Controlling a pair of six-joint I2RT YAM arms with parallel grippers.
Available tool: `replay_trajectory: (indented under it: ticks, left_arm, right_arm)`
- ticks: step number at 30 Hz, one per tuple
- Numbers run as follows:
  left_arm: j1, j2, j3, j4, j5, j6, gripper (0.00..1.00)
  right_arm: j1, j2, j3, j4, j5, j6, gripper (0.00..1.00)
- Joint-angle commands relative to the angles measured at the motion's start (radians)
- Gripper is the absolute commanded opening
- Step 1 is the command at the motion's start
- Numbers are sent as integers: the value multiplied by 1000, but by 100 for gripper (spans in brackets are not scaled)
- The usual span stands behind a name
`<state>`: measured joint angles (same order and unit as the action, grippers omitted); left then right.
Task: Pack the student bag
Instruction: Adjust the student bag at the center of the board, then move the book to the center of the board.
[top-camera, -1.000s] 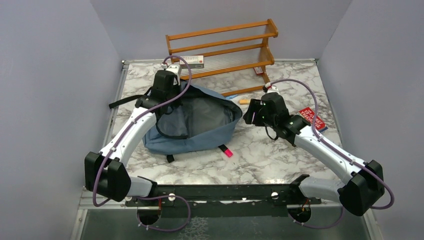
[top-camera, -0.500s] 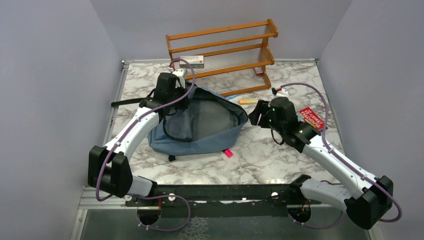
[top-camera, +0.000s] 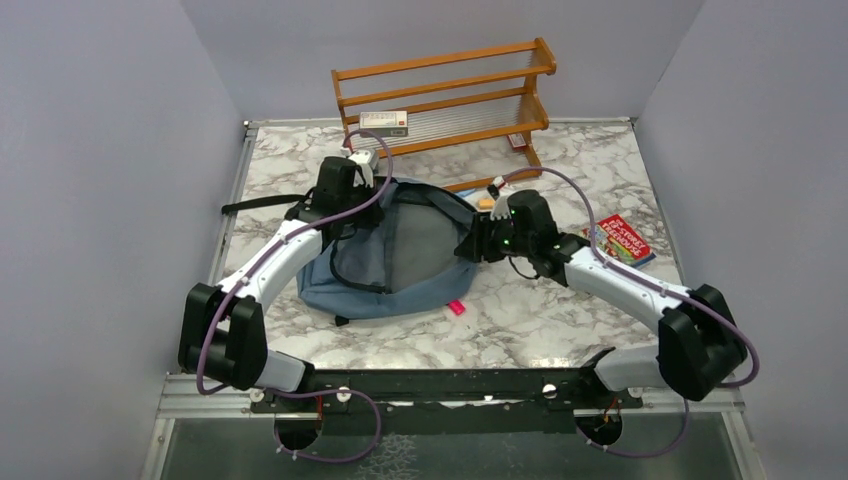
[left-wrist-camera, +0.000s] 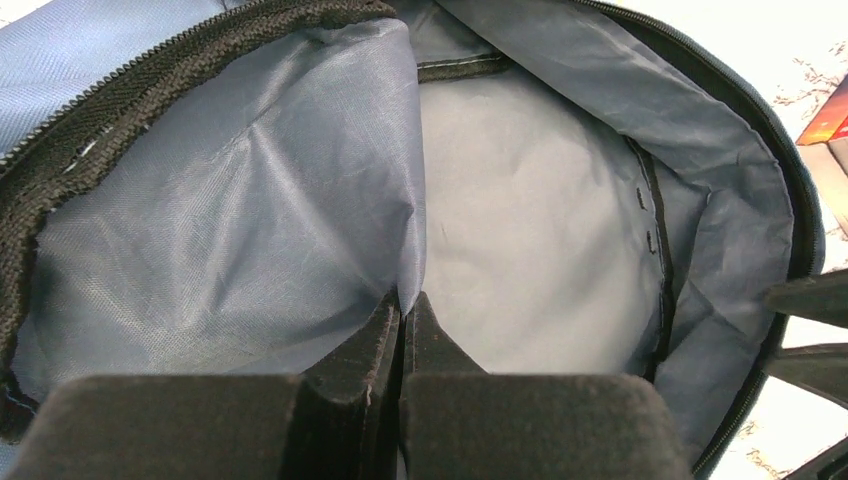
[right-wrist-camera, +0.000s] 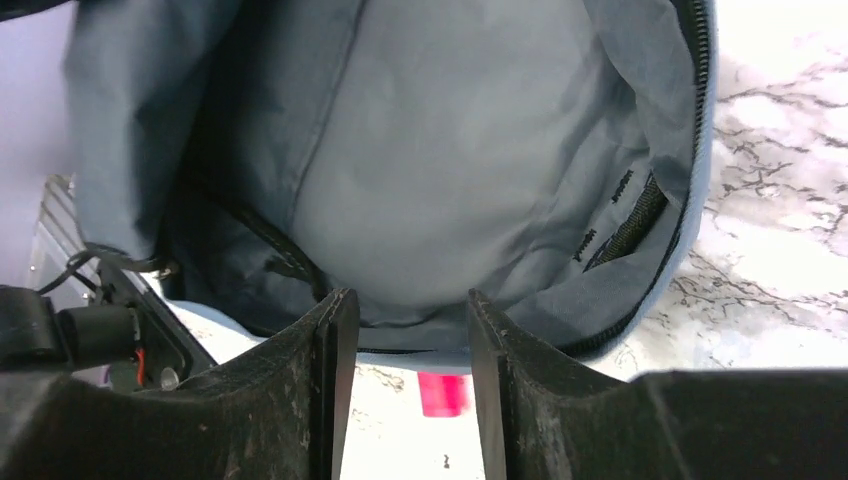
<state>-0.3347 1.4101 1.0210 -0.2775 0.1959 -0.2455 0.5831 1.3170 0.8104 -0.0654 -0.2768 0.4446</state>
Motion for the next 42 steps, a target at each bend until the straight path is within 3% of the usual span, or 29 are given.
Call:
replay_trajectory:
  ticks: [1, 7, 13, 19, 23, 28, 35, 42]
  left_arm:
    - [0, -15, -60, 44, -50, -15, 0]
    - [0, -17, -134, 30, -150, -80, 0]
    - [0, -23, -150, 24, -207, -149, 1]
    - [0, -59, -101, 46, -130, -144, 33]
    - [0, -75, -47, 33, -87, -121, 46]
    - [0, -93, 0, 33, -32, -110, 54]
    - [0, -81, 32, 47, 15, -101, 57]
    - [-2, -73, 58, 75, 69, -118, 58]
  right_arm:
    - [-2, 72, -10, 67, 39, 19, 47]
    - [-2, 100, -66, 7, 187, 59, 46]
    - [-2, 56, -100, 48, 107, 57, 46]
    - [-2, -44, -67, 38, 65, 33, 48]
    - [-2, -115, -39, -23, 163, 42, 52]
    - [-2, -196, -13, -131, 379, 86, 58]
    - [-2, -217, 33, -264, 576, 133, 64]
    - [-22, -151, 91, -352, 667, 159, 76]
